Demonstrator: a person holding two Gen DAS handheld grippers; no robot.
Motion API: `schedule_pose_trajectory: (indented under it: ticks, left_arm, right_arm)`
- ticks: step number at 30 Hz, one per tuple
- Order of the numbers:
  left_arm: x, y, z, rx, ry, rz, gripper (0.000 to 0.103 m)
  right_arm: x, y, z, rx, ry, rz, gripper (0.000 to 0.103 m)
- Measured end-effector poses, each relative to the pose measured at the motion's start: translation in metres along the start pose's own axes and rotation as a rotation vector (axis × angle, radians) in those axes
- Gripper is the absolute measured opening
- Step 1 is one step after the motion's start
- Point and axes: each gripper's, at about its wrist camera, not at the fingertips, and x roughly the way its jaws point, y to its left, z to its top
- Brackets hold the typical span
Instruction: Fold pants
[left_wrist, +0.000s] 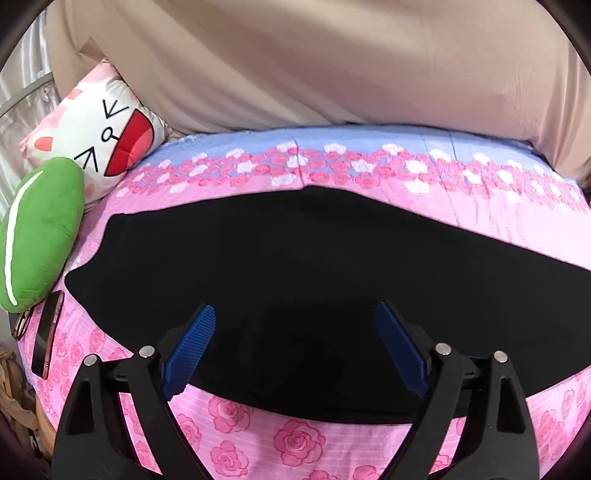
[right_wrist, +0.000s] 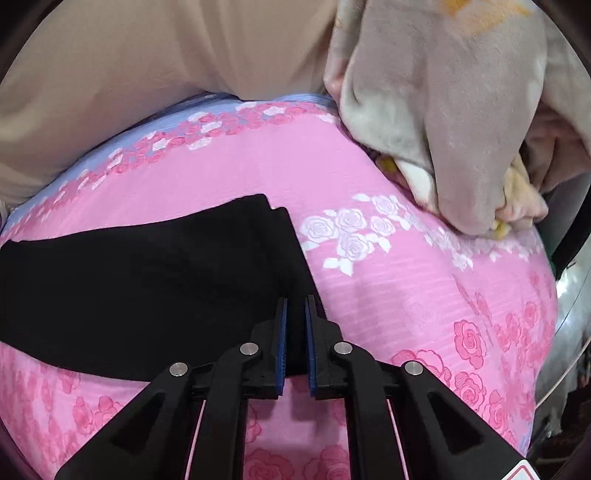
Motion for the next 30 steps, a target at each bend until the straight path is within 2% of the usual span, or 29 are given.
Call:
schedule_pose_trajectory:
  ticks: [5, 6, 7, 10, 13, 14, 15, 16, 19, 20, 22, 23, 25, 27, 30]
  left_arm:
    - [0.001, -0.001, -0.005, 0.003, 0.004, -0.013, 0.087]
    - [0.001, -0.001, -0.005, 0.011, 0.002, -0.012, 0.087]
    - [0.001, -0.002, -0.006, 0.013, 0.001, -0.011, 0.087]
    - [0.001, -0.003, -0.009, 0.009, 0.008, -0.026, 0.088]
    - [-0.001, -0.003, -0.012, 0.01, 0.01, -0.031, 0.089]
    - [-0.002, -0.003, -0.013, 0.011, 0.008, -0.029, 0.089]
    - [-0.002, -0.002, -0.013, 0.012, 0.007, -0.026, 0.089]
    - [-0.003, 0.0, -0.013, 0.012, 0.006, -0.022, 0.089]
    - [-0.005, 0.003, -0.012, 0.016, -0.007, -0.01, 0.089]
    - [-0.005, 0.003, -0.012, 0.016, -0.012, -0.008, 0.089]
    - [-0.003, 0.002, -0.012, 0.02, -0.013, -0.008, 0.09]
    - [-0.002, 0.0, -0.012, 0.022, -0.007, -0.01, 0.09]
    - [-0.001, -0.003, -0.013, 0.025, -0.002, -0.019, 0.09]
    - [-0.004, -0.005, -0.013, 0.031, -0.011, -0.029, 0.09]
    - [-0.006, -0.008, -0.015, 0.04, -0.018, -0.032, 0.09]
  right_arm:
    - [-0.021, 0.001, 0.006, 0.025, -0.039, -0.011, 0.03]
    - [-0.022, 0.002, 0.009, 0.03, -0.043, 0.004, 0.037]
    - [-0.021, 0.002, 0.014, 0.034, -0.048, 0.03, 0.04]
    - [-0.008, 0.011, 0.039, 0.013, -0.041, 0.075, 0.04]
    - [0.018, 0.029, 0.056, -0.051, -0.01, 0.048, 0.04]
    - [0.03, 0.035, 0.06, -0.075, 0.011, 0.024, 0.036]
    - [0.039, 0.039, 0.06, -0.097, 0.033, 0.014, 0.011]
    - [0.042, 0.042, 0.06, -0.112, 0.036, -0.003, 0.007]
    - [0.027, 0.045, 0.062, -0.147, -0.033, -0.073, 0.007]
    - [0.026, 0.041, 0.062, -0.133, -0.039, -0.066, 0.007]
    - [0.038, 0.03, 0.057, -0.101, 0.016, -0.026, 0.014]
    - [0.035, 0.031, 0.052, -0.102, -0.003, -0.028, 0.018]
    - [0.018, 0.029, 0.043, -0.085, -0.025, -0.042, 0.055]
    - [0.0, 0.024, 0.03, -0.044, -0.06, -0.061, 0.063]
    - [-0.008, 0.008, 0.008, 0.044, -0.017, 0.009, 0.064]
